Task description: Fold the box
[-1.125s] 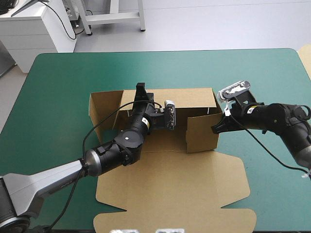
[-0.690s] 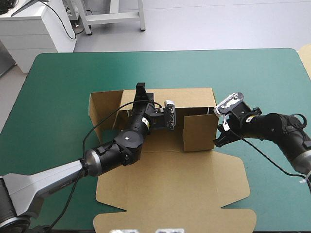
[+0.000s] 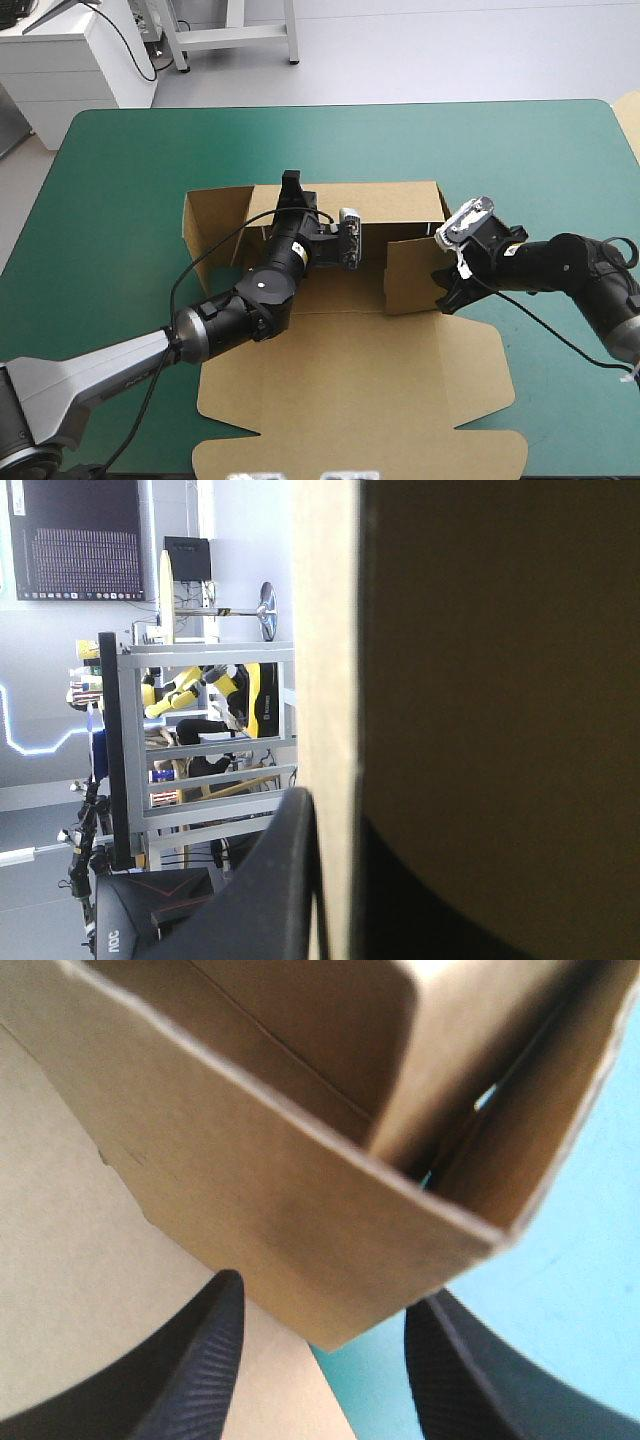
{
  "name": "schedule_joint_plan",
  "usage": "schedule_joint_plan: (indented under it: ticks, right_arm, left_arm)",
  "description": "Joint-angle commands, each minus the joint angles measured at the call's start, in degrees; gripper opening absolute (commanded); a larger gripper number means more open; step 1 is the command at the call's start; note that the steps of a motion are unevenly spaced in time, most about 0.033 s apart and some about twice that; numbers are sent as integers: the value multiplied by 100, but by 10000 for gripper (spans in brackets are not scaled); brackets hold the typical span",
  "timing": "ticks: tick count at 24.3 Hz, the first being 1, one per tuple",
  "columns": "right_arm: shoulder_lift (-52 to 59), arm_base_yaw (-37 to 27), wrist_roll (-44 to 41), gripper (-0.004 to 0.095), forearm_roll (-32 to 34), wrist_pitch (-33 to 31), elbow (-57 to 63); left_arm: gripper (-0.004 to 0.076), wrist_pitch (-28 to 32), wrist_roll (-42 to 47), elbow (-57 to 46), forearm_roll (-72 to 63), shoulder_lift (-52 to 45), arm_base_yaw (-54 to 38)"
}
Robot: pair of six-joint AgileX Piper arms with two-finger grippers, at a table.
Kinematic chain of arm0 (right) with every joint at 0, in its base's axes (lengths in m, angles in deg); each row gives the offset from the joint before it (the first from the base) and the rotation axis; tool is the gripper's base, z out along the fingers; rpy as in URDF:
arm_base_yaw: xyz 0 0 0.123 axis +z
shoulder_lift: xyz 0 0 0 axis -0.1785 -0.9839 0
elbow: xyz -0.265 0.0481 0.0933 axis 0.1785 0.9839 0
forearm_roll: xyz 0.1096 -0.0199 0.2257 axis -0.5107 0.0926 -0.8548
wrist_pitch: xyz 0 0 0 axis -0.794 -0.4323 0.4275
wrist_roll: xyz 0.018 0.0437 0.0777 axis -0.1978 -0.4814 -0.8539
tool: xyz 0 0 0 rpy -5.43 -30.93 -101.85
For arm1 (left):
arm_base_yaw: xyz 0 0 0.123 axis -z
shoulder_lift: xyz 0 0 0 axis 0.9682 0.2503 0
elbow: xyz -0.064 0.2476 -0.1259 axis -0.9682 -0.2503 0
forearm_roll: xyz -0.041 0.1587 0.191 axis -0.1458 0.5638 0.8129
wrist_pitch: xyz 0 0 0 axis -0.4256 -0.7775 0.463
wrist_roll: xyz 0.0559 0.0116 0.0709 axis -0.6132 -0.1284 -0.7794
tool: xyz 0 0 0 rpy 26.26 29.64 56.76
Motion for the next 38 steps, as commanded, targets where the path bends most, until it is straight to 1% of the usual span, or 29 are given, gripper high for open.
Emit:
schedule_joint_plan:
  ticks: [1, 2, 3, 9, 12, 14, 16, 18, 20, 25, 26, 27, 28, 29, 30, 31, 32, 33, 34, 36, 38]
  right_arm:
    - [55, -7, 672, 510, -1086, 525, -145]
    - [-24, -7, 952, 542, -1468, 597, -145]
    - [-93, -7, 1054, 551, -1520, 638, -145]
    - [-389, -7, 1038, 549, -1461, 700, -145]
    - [-415, -7, 1038, 507, -1461, 722, -145]
    - [-415, -7, 1038, 424, -1461, 722, -145]
    - [-415, -7, 1038, 298, -1496, 674, -145]
    - [-415, -7, 1038, 128, -1507, 653, -145]
    - [-415, -7, 1038, -9, -1533, 625, -145]
    - [-415, -7, 1023, -15, -1770, 634, -145]
    - [-415, -7, 943, -15, -1800, 700, -145]
    - [-415, -7, 693, -15, -1767, 849, -145]
    - [-415, -7, 538, -15, -1700, 964, -145]
    - [-415, -7, 201, -15, -1443, 1213, -145]
    - [-415, -7, 12, -15, -1317, 1322, -145]
    - [-415, -7, -419, -15, -982, 1603, -145]
    - [-415, -7, -573, -15, -831, 1733, -145]
    - [-415, -7, -899, -15, -492, 1909, -145]
    - [-415, -7, -1010, -15, -367, 1961, -145]
    - [-415, -7, -1604, -15, 188, 2160, -145]
    - [-415, -7, -2018, -15, 544, 2320, -145]
  left_arm:
    - [-8, -370, 42, 14, -416, -126, -15]
    - [-8, -370, 42, 14, -416, -126, -15]
    - [-8, -370, 42, 14, -427, -126, -15]
    - [-8, -198, -40, 14, -1013, -126, -15]
    - [-8, -174, -180, 14, -1174, -126, -15]
    - [-8, -160, -180, 14, -1273, -126, -15]
    - [-8, -160, -180, 14, -1331, -126, -15]
    - [-8, -160, -180, 14, -1343, -126, -15]
    - [-8, -160, -180, 14, -1343, -126, -15]
    - [1, 21, -180, 14, -1423, -126, -15]
    - [22, 109, -180, 14, -1427, -126, -15]
    - [102, 220, -180, 14, -1427, -126, -15]
    - [160, 242, -180, 25, -1427, -126, 8]
    - [299, 242, -164, 80, -1437, -126, 92]
    - [358, 228, -164, 105, -1437, -126, 137]
    - [491, 216, -137, 229, -1437, -126, 241]
    - [529, 216, -125, 287, -1437, -126, 283]
    - [580, 182, -112, 451, -1437, -126, 394]
    - [584, 135, -112, 529, -1437, -126, 456]
    - [584, -49, -176, 963, -1426, -136, 755]
    - [584, -113, -258, 1240, -1417, -150, 1057]
